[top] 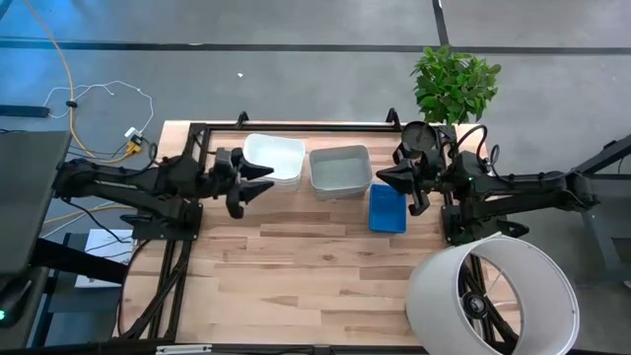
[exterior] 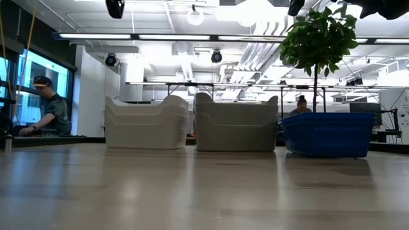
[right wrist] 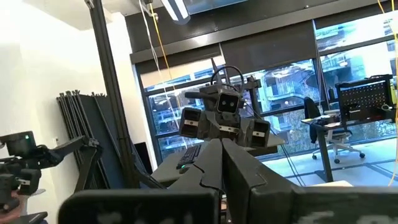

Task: Stack baskets by color
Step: Return to Home Position

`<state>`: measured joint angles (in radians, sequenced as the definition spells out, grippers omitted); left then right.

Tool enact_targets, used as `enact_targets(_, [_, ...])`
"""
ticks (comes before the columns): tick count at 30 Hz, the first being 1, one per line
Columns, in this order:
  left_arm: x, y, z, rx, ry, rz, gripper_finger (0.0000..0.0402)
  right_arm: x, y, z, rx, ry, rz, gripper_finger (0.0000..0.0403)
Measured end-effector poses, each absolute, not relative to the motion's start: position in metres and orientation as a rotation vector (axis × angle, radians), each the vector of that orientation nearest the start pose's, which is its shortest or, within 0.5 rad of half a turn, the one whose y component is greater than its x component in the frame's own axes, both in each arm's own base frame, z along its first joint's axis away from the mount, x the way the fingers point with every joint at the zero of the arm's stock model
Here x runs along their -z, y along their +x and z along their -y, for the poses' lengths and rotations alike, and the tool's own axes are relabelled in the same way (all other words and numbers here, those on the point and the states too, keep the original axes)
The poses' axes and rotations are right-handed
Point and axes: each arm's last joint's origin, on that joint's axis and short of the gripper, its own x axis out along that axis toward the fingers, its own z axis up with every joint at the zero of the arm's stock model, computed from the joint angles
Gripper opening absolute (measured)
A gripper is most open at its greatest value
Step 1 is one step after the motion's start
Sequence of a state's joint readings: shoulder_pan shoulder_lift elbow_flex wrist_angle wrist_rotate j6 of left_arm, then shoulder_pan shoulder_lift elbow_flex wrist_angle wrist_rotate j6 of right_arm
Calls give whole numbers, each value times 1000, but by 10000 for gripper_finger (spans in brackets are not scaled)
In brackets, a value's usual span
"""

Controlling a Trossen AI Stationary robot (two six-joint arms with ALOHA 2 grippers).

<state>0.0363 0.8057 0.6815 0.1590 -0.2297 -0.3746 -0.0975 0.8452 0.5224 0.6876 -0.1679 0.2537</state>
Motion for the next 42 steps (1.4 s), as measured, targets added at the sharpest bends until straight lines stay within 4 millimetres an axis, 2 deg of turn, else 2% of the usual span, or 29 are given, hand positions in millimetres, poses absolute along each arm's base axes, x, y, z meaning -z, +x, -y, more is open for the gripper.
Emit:
enact_targets(13, [-332,161,-12,-167,-285,62,187,-314,186,14,-103,206,343,0])
enact_targets(17, [-333,160,-12,-167,-260,59,133,-314,186,14,-78,211,345,0])
enact_targets(22, [-330,160,-11,-140,-227,29,18,-314,186,15,-70,213,346,0])
enact_targets(26, [-332,155,-11,-137,-215,46,12,-314,186,15,-72,223,345,0])
enact_targets(31, [-308,144,-10,-125,-236,103,3,-314,186,15,-62,225,346,0])
enact_targets(42, [-260,99,-8,-104,-287,261,0,-313,186,15,-50,235,344,0])
